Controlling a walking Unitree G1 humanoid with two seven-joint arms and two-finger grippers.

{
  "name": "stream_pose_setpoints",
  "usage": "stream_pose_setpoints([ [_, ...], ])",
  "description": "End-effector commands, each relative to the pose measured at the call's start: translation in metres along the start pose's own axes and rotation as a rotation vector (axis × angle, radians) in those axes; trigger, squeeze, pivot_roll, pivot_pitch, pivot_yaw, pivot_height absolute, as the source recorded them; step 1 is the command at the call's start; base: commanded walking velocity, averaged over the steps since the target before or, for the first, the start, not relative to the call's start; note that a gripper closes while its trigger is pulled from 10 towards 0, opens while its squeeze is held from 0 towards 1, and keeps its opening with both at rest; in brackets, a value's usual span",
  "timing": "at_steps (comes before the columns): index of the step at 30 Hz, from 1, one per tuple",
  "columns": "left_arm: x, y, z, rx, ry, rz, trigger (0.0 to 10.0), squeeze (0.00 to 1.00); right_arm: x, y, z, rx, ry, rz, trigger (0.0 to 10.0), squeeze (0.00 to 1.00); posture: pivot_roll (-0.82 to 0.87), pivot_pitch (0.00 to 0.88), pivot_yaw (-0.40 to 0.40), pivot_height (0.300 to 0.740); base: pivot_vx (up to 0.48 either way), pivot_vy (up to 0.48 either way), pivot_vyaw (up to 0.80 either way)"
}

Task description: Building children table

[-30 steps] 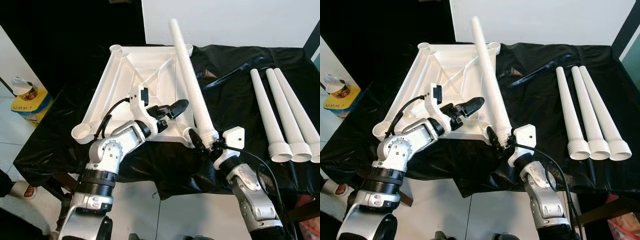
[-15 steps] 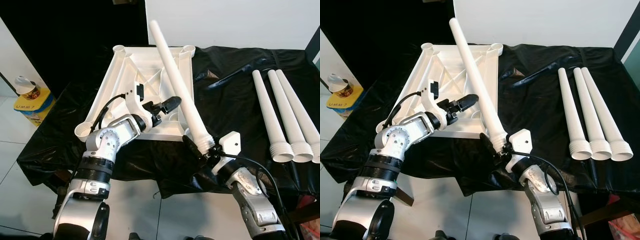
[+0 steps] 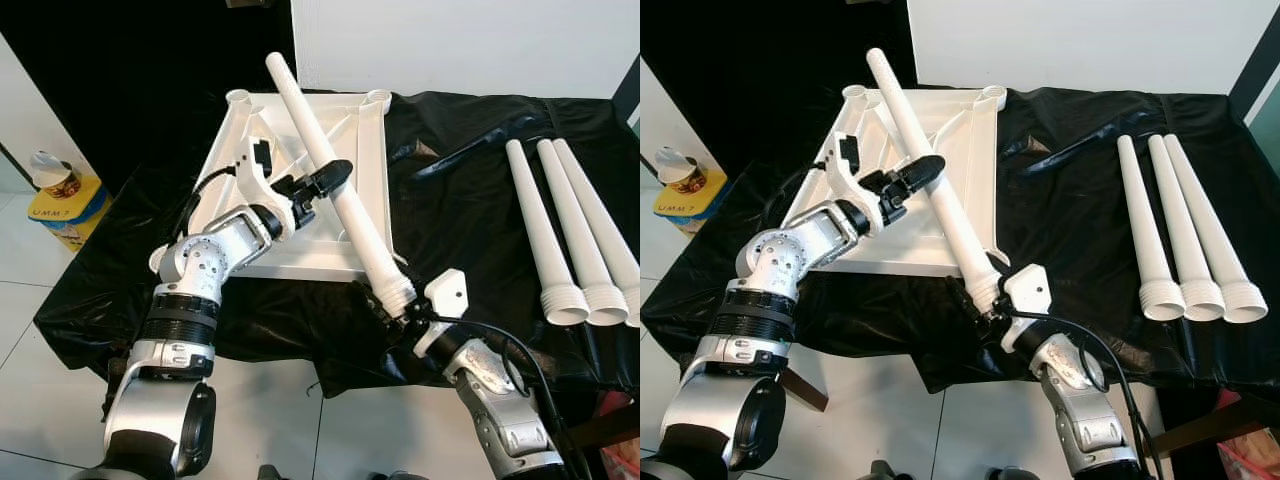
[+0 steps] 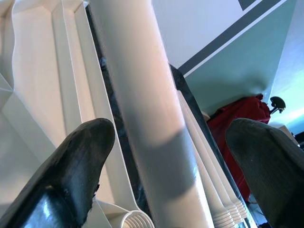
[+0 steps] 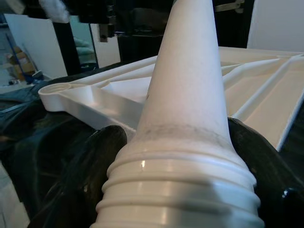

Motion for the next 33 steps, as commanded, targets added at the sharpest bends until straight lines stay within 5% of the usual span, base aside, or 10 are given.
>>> stream_pose_setpoints([
  [1, -0.003, 0.003, 0.023, -0.363, 0.008, -0.079, 10.0, 0.0, 0.003, 0.0, -0.003, 0.016, 0.012, 0.023, 10.0, 0.0, -0.14, 0.096, 0.057, 0.74, 0.0, 0.0, 0.0],
  [16, 0.009, -0.011, 0.011, -0.235, 0.049, -0.037, 9.7, 0.0, 0.003, -0.001, -0.009, 0.059, 0.019, 0.022, 10.0, 0.0, -0.14, 0.092, 0.066, 0.74, 0.0, 0.0, 0.0],
  [17, 0.013, -0.011, 0.009, -0.215, 0.058, -0.014, 0.0, 0.0, 0.002, -0.001, -0.01, 0.063, 0.019, 0.019, 10.0, 0.0, -0.14, 0.088, 0.067, 0.74, 0.0, 0.0, 0.0],
  [33, 0.019, -0.011, 0.009, -0.234, 0.059, -0.001, 0.0, 0.0, -0.001, -0.001, -0.006, 0.053, 0.038, 0.001, 10.0, 0.0, -0.14, 0.079, 0.062, 0.74, 0.0, 0.0, 0.0],
])
Point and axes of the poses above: a point about 5 cm out from each wrist's last joint towards the gripper, its own y axis pointing back from the gripper into the wrist, its own x axis along the axis of the wrist's last joint, z = x × y, the point moved 1 cm from there along -y, pointing out of the wrist towards the gripper, and after that the axes turned 13 degrees about y, right-handed, at the moved point
